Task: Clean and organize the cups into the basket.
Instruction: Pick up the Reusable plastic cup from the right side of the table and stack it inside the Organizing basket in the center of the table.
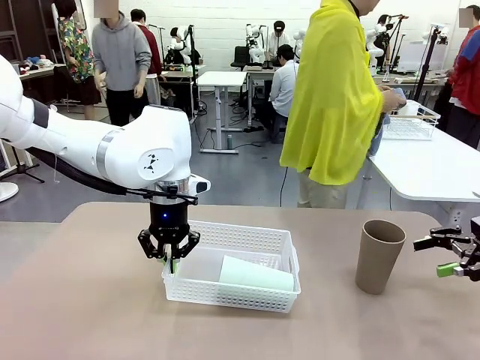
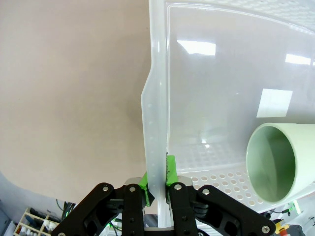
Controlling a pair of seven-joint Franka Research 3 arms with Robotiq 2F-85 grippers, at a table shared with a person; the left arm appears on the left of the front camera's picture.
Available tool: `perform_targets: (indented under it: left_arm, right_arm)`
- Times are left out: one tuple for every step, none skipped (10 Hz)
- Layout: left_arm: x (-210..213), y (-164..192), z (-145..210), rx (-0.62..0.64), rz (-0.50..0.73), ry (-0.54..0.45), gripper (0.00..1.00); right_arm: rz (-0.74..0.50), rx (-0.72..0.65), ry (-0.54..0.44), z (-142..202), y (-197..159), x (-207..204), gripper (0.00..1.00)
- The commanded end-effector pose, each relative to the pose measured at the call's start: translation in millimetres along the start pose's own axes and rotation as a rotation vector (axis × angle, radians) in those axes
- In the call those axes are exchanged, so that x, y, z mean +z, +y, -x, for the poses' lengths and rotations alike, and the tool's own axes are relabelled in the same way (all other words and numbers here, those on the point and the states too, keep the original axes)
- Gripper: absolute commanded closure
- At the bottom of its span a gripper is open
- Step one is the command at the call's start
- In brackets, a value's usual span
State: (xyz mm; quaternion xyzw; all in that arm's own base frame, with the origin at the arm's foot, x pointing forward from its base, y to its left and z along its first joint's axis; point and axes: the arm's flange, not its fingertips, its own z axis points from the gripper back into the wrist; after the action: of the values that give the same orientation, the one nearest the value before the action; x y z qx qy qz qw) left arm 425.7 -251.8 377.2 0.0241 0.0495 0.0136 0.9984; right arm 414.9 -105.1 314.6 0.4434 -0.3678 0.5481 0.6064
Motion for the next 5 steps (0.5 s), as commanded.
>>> perform_targets:
  left_arm:
    - [1.4,0.3,-0.6,0.001,-0.002,-0.007,1.00]
    - [1.4,0.3,-0.6,0.001,-0.002,-0.007,1.00]
    - [1.4,0.3,-0.6,0.001,-0.002,-0.007,1.00]
    - [1.4,0.3,-0.6,0.001,-0.002,-0.007,1.00]
    - [1.4,0.3,-0.6,0.001,-0.002,-0.007,1.00]
  right_arm:
    - [0.072,0.037,0.015,10.1,-5.0,-9.8,0.00]
    - [0.086,0.036,0.030,14.2,-7.5,-12.2,0.00]
    - [0.092,0.024,0.049,17.7,-12.0,-15.8,0.00]
    - [0.101,0.012,0.059,21.2,-18.5,-19.4,0.00]
    - [0.094,0.009,0.054,24.1,-25.8,-24.7,0.00]
